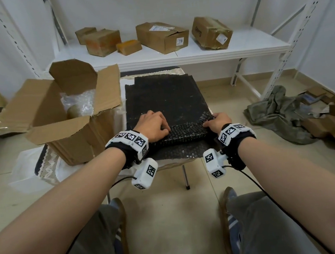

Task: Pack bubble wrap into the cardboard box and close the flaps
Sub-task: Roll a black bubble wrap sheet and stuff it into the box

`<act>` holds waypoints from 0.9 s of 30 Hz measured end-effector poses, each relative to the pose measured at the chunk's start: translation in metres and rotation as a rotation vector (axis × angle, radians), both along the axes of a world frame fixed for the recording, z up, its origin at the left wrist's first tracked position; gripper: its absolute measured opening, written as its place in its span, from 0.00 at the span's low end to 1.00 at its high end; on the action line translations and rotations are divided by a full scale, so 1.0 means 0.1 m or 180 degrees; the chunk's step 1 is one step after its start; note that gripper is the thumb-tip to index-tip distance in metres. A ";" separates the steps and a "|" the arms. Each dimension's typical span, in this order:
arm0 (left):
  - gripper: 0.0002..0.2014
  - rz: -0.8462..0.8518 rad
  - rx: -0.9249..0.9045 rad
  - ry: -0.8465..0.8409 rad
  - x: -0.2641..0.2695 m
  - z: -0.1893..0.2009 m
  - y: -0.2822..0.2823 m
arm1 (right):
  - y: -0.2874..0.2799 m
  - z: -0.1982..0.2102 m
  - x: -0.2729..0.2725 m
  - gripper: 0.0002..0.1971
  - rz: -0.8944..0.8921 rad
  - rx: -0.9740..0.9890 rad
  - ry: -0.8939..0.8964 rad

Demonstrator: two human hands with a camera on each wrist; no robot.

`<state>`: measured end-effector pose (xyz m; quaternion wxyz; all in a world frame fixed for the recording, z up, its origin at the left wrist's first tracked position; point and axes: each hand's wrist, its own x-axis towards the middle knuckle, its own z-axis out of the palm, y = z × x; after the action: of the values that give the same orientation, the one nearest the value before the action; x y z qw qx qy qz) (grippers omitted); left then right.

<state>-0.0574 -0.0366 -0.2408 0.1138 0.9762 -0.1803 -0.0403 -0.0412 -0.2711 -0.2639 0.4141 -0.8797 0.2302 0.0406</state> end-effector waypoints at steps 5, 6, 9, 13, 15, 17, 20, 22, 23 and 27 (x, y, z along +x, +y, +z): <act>0.34 0.0042 -0.0074 0.0362 -0.05 -0.08 0.03 | 0.03 -0.05 0.04 0.20 -0.0171 -0.0003 -0.0148; 0.34 0.0011 -0.0136 0.0447 -0.05 -0.09 0.05 | 0.03 -0.06 0.04 0.20 -0.0188 0.0000 -0.0163; 0.29 -0.0058 -0.0125 0.0490 -0.04 -0.14 0.09 | 0.04 -0.08 0.04 0.18 -0.0266 0.0006 -0.0256; 0.22 0.0041 -0.0014 0.0317 -0.04 -0.13 0.03 | 0.10 -0.06 0.00 0.18 -0.0544 0.0027 -0.0546; 0.18 0.0108 -0.0008 0.0247 -0.02 -0.12 0.00 | 0.12 -0.02 -0.01 0.19 -0.0754 0.0019 -0.0671; 0.13 0.0235 -0.0107 0.0235 0.00 -0.09 0.00 | 0.13 0.06 -0.03 0.19 -0.0968 0.0171 -0.0705; 0.14 0.0510 -0.0291 0.0277 0.04 0.00 0.01 | 0.13 0.16 -0.03 0.19 -0.1144 0.0666 -0.0877; 0.15 0.0610 -0.0316 0.0279 0.09 0.08 0.02 | 0.13 0.19 -0.03 0.17 -0.1156 0.1010 -0.1147; 0.14 0.0624 -0.0315 0.0290 0.13 0.12 0.03 | 0.12 0.21 -0.03 0.15 -0.1122 0.1181 -0.1258; 0.15 0.0670 -0.0200 0.0332 0.26 0.17 0.05 | 0.08 0.20 -0.04 0.23 -0.0695 0.1717 -0.1323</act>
<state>-0.0315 -0.0320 -0.2243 0.1571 0.9822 -0.0718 -0.0732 -0.0453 -0.2627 -0.2440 0.6714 -0.6984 0.2147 -0.1244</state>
